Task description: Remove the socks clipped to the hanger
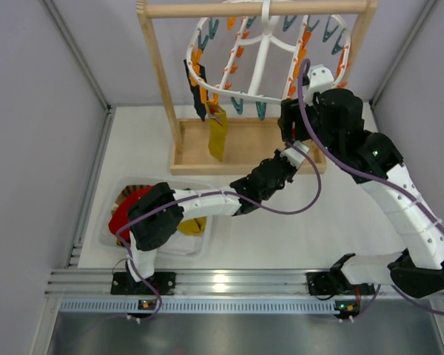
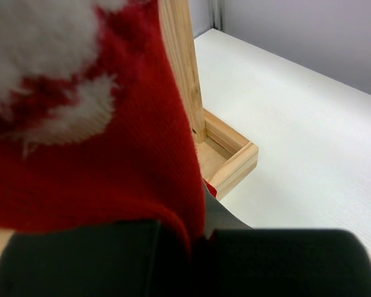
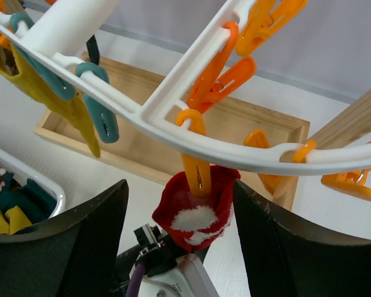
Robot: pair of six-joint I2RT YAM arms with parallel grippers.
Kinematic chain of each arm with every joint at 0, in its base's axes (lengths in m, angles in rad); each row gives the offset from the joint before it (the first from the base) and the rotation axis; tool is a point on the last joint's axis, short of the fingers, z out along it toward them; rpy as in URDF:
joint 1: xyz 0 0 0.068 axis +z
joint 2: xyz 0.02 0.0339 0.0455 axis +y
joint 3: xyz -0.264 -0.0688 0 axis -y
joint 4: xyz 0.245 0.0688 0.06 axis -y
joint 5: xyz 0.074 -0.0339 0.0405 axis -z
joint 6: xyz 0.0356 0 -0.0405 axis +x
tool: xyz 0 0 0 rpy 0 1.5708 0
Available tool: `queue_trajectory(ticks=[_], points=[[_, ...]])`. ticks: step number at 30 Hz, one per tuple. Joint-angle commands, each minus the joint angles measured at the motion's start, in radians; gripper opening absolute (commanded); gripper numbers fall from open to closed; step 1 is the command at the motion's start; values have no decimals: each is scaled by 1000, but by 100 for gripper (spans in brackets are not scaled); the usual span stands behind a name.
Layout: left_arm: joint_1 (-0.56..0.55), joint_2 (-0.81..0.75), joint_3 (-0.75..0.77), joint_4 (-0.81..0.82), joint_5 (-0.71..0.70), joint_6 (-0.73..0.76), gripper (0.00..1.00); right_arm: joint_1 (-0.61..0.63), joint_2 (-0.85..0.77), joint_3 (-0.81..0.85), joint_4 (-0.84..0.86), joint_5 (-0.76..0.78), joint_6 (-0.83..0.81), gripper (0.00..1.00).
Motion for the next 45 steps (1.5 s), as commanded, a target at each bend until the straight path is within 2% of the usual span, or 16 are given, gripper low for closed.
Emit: queue_trajectory(ticks=[1, 5, 7, 8, 12, 15, 17, 19, 20, 23, 27, 32, 40, 45], points=[[-1, -61, -19, 36, 41, -47, 0, 29, -60, -43, 98, 15, 11, 66], [7, -156, -143, 36, 69, -109, 0, -42, -106, -71, 103, -111, 8, 67], [20, -195, -188, 35, 83, -170, 0, -80, -120, -89, 109, -259, 3, 67], [28, -234, -229, 36, 80, -188, 0, -120, -127, -109, 126, -384, 3, 67], [69, -331, -314, 3, 74, -297, 0, -189, -132, -175, 213, -620, 17, 67], [114, -397, -354, -46, 169, -365, 0, -202, -124, -224, 308, -724, 48, 66], [137, -423, -358, -77, 296, -391, 0, -203, -112, -247, 361, -786, 74, 66], [166, -460, -372, -96, 374, -425, 0, -205, -104, -260, 427, -814, 112, 66], [174, -474, -380, -96, 490, -448, 0, -203, -103, -269, 442, -820, 126, 66], [205, -520, -406, -96, 648, -507, 0, -218, -119, -304, 514, -823, 170, 66], [241, -601, -447, -96, 742, -566, 0, -270, -169, -387, 620, -826, 276, 67], [290, -712, -490, -119, 804, -670, 0, -346, -213, -494, 785, -847, 396, 67], [326, -742, -467, -182, 859, -704, 0, -361, -163, -586, 1149, -981, 635, 63], [326, -741, -455, -180, 879, -735, 0, -335, -162, -648, 1232, -887, 738, 62]])
